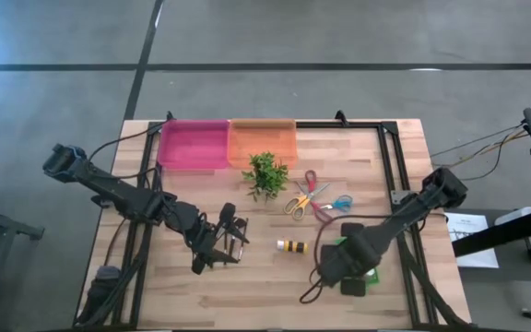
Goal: Pick & Place Paint Supplies
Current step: Put the blue paint bottle into the green bin
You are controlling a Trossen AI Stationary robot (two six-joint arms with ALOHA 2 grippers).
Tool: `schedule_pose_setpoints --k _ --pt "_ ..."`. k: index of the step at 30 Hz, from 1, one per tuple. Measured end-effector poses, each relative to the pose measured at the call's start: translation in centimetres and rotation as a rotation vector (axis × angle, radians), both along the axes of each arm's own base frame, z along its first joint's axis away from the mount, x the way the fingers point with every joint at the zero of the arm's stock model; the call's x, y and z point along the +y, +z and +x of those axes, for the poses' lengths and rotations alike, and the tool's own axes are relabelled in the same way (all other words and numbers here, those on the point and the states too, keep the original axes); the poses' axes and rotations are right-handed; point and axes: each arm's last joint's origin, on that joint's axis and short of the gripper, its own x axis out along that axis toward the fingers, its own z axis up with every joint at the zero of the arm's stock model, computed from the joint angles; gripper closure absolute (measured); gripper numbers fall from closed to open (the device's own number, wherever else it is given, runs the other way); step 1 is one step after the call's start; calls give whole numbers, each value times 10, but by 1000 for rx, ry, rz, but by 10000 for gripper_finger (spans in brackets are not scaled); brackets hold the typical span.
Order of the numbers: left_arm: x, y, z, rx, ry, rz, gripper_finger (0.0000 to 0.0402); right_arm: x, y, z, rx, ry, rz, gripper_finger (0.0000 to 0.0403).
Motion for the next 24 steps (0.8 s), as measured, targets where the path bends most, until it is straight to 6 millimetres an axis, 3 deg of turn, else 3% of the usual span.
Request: schedule_pose_setpoints --k 10,24 --pt "0 -1 0 5 1 -1 115 10 10 -12 -34 -22 -40 294" --pt "0 -1 0 5 0 -1 115 18 -4 -14 -40 -15 -33 294"
